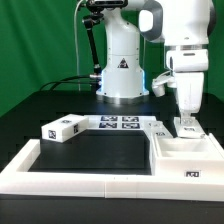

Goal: Assemble cabinet

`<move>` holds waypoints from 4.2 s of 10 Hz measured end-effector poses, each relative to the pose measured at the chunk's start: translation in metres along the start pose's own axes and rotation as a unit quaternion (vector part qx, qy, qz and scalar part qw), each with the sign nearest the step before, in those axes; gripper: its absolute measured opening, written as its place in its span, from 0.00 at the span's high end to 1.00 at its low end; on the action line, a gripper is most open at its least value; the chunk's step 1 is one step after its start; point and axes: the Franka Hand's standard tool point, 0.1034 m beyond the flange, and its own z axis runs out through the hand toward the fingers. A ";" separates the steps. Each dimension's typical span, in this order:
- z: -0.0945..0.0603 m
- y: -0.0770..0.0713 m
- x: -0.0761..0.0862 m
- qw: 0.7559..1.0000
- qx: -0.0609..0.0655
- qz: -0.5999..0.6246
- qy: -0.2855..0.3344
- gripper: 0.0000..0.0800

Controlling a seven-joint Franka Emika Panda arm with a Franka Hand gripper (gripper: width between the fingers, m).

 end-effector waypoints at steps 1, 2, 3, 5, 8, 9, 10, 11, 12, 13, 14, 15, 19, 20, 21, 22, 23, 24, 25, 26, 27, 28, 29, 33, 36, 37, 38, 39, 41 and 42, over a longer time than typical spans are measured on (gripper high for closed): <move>-0.001 0.002 0.001 1.000 -0.002 0.000 0.000 0.91; -0.001 0.003 0.003 1.000 -0.002 -0.001 0.001 0.91; -0.001 0.004 0.005 1.000 -0.003 -0.002 0.001 0.91; 0.000 0.007 0.006 1.000 -0.004 0.000 0.003 0.91; 0.000 0.006 0.005 1.000 -0.006 0.008 0.004 0.91; -0.001 0.008 0.004 1.000 -0.005 0.008 0.002 0.91; -0.002 0.013 0.005 1.000 -0.004 0.009 0.001 0.91; -0.002 0.018 0.004 1.000 -0.003 0.010 0.000 0.91; -0.001 0.024 0.004 1.000 -0.002 0.012 -0.001 0.91; -0.001 0.028 0.004 1.000 0.001 0.013 -0.003 0.91; 0.001 0.029 0.004 1.000 0.002 0.013 -0.003 0.91; 0.001 0.030 0.004 1.000 0.001 0.013 -0.002 0.91; 0.001 0.030 0.004 1.000 0.001 0.013 -0.002 0.91; 0.001 0.034 0.002 1.000 0.005 0.003 -0.005 0.91; 0.001 0.045 0.002 1.000 0.006 -0.003 -0.006 0.91; 0.001 0.054 0.002 1.000 0.007 -0.004 -0.007 0.91; 0.001 0.063 0.003 1.000 0.008 -0.003 -0.009 0.91; 0.001 0.072 0.003 1.000 0.008 -0.001 -0.009 0.91; 0.002 0.080 0.003 1.000 0.007 0.002 -0.009 0.91; 0.002 0.087 0.003 1.000 0.006 0.004 -0.009 0.91; 0.002 0.095 0.003 1.000 0.004 0.006 -0.008 0.91; 0.003 0.104 0.003 1.000 0.001 0.006 -0.007 0.91; 0.003 0.116 0.003 1.000 -0.003 0.007 -0.004 0.91; 0.005 0.129 0.003 1.000 -0.003 0.009 -0.005 0.91; 0.005 0.129 0.003 1.000 -0.003 0.009 -0.005 0.91; 0.005 0.129 0.003 1.000 -0.003 0.009 -0.005 0.71; 0.005 0.129 0.003 1.000 -0.003 0.009 -0.005 0.71; 0.005 0.129 0.003 1.000 -0.003 0.009 -0.005 0.53; 0.005 0.129 0.003 1.000 -0.003 0.009 -0.005 0.29; 0.005 0.129 0.003 1.000 -0.003 0.009 -0.005 0.09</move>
Offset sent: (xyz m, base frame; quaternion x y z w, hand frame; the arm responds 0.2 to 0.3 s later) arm 0.0113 0.0130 -0.0007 -0.0062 0.0049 -0.0058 1.0000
